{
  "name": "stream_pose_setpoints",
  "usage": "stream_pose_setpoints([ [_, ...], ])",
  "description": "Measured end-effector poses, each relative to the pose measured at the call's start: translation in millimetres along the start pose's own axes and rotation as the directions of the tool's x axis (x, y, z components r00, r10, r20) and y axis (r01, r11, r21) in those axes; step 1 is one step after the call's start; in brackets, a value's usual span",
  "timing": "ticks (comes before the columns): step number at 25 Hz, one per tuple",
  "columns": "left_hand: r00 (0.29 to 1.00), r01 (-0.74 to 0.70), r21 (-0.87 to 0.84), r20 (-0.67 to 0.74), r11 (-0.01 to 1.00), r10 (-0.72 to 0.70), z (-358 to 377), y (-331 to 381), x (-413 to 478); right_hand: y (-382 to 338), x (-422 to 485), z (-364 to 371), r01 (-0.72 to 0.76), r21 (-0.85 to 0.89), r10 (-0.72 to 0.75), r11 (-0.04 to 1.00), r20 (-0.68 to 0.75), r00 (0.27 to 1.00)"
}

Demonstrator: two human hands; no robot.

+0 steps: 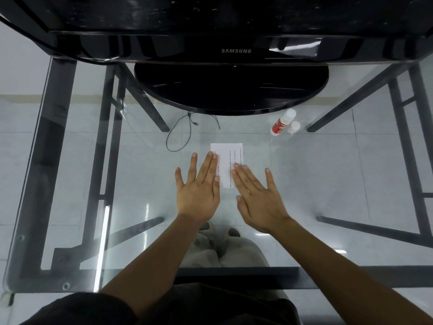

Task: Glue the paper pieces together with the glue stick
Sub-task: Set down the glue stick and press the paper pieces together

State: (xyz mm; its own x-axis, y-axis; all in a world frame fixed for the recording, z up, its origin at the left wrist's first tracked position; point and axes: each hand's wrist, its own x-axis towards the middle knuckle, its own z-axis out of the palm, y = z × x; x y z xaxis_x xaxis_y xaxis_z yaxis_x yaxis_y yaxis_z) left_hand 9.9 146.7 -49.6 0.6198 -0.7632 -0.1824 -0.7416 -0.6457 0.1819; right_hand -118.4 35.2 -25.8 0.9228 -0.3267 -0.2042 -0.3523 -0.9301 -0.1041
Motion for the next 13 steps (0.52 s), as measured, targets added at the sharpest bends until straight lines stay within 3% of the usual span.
stream_pose_setpoints([
  [6,1.000,0.001,0.044,-0.003,0.999,-0.001,-1,1,0,-6,24,5,0.018,-0.012,-0.017,1.000,0.065,0.998],
  [13,1.000,0.006,0.023,-0.014,1.000,-0.006,0,1,0,-2,17,2,-0.145,0.065,0.141,0.987,0.060,0.988],
])
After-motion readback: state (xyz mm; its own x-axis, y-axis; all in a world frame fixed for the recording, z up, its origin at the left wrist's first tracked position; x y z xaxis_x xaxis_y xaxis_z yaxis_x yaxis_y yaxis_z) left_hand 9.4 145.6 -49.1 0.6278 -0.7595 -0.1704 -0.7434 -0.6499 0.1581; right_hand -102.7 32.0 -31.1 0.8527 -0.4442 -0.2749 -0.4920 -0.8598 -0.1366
